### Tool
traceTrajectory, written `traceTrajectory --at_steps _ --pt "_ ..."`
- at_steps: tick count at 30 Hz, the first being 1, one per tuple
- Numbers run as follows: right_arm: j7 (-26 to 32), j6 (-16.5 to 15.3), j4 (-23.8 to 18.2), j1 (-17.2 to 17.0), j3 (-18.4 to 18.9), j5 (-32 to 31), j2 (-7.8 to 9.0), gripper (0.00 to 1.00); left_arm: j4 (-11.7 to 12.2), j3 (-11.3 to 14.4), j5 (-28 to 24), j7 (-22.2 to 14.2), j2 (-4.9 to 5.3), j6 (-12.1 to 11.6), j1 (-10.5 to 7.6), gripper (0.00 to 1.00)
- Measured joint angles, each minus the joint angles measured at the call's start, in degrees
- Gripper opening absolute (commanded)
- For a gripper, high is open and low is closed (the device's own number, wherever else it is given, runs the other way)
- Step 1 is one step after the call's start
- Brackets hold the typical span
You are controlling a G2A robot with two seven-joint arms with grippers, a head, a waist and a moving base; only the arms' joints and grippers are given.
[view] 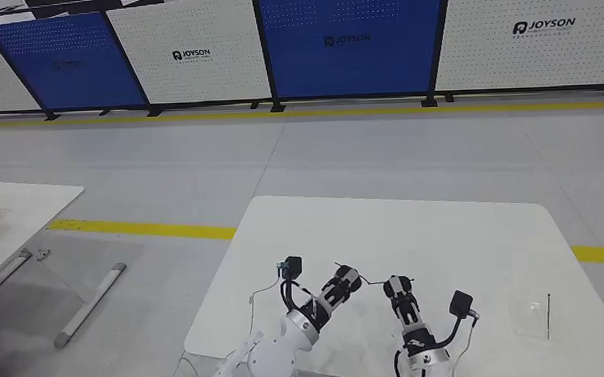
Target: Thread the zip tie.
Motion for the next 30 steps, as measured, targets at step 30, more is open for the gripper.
traceTrajectory --at_steps 30 --pt "-0.5 1.8 -1.2 -0.9 0.4 -1.9 -0.69 0.00 0.1 2.7 6.8 0.4 -0.20 3.1 -0.81 0.00"
